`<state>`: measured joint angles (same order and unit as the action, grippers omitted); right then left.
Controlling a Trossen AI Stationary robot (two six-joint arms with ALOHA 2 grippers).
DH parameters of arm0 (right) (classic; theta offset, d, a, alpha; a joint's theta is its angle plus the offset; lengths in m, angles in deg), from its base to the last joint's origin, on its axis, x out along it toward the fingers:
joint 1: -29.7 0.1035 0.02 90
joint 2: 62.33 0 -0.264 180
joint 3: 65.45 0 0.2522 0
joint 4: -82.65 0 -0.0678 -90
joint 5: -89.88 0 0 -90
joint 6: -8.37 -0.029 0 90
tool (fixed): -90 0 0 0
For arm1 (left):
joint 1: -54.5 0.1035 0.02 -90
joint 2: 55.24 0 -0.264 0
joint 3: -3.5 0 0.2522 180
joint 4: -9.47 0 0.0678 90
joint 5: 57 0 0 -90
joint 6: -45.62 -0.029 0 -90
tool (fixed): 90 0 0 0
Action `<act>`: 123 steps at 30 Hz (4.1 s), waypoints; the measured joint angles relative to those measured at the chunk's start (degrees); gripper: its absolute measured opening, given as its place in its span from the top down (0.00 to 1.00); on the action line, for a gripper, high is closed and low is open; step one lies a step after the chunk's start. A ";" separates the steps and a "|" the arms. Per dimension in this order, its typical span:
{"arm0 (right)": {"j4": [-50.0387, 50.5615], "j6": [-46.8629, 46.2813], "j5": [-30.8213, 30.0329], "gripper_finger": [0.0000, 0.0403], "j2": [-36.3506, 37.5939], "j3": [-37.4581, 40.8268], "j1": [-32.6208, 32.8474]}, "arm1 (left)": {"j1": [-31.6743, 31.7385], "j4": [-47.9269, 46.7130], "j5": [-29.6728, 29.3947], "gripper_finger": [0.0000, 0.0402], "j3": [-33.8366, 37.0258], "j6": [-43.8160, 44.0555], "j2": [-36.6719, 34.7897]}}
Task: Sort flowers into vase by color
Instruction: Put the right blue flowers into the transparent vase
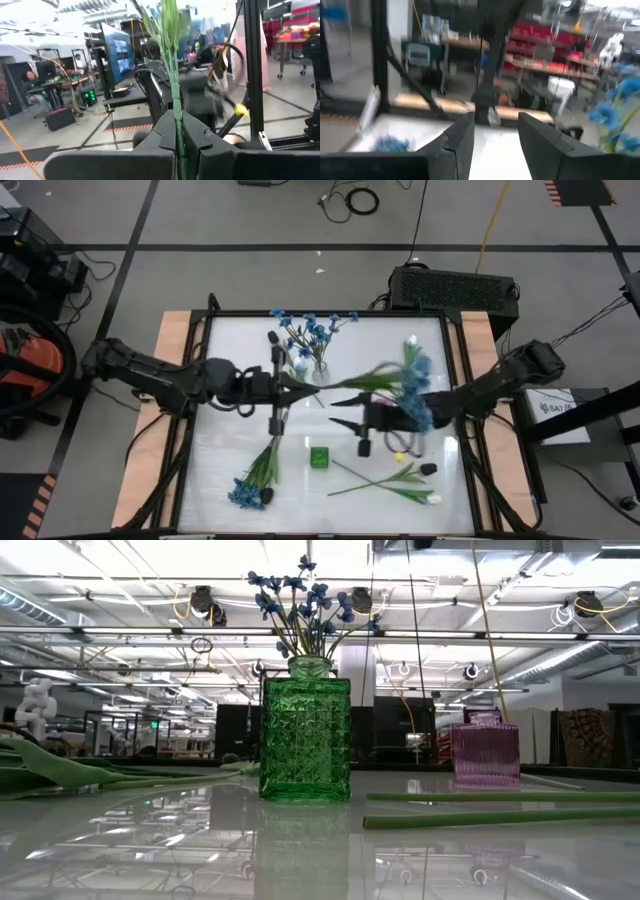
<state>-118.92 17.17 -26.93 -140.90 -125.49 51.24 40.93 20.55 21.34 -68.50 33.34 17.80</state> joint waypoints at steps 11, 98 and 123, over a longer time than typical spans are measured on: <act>-21.89 -3.85 9.14 0.53 12.51 14.76 -1.69 | 0.15 33.47 0.20 0.99 15.47 1.41 5.36; -19.06 -8.17 9.20 0.96 -3.62 10.35 -22.61 | 2.95 -39.39 2.03 0.48 12.39 17.47 -7.15; -19.04 -12.10 9.05 0.94 -8.48 10.35 -25.71 | 2.94 -36.93 1.98 0.48 12.39 17.33 -7.15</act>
<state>-137.96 5.07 -17.88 -149.38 -115.13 25.54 43.87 -16.38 23.32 -56.11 50.66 10.65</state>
